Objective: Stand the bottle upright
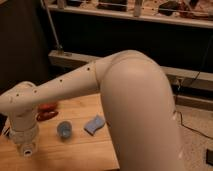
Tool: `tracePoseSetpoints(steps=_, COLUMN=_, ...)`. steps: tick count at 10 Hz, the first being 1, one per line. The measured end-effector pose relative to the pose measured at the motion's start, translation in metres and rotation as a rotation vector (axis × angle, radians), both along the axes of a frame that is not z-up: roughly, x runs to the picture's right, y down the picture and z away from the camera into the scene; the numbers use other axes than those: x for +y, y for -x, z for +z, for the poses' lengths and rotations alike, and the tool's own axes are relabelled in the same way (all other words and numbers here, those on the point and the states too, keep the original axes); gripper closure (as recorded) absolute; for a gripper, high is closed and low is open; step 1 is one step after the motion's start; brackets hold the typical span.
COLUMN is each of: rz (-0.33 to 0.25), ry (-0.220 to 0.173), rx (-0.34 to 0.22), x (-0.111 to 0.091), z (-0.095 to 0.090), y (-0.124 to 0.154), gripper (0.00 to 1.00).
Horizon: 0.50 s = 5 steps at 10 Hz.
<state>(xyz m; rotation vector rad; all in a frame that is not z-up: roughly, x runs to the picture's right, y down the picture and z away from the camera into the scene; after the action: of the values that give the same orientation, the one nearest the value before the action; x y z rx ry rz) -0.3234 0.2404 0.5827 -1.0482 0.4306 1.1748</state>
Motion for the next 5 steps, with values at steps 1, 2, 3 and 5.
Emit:
tracePoseSetpoints(steps=1, rz=0.031, ry=0.046, rx=0.001, x=0.002, z=-0.003, y=-0.006, gripper=0.72)
tracePoseSetpoints(steps=2, rz=0.055, ry=0.091, rx=-0.003, x=0.003, z=-0.005, y=-0.009, gripper=0.72)
tracePoseSetpoints(steps=3, rz=0.078, ry=0.133, rx=-0.004, x=0.004, z=-0.007, y=-0.012, gripper=0.72)
tracePoseSetpoints(steps=5, rz=0.128, ry=0.231, rx=0.005, x=0.005, z=-0.006, y=-0.022, gripper=0.72)
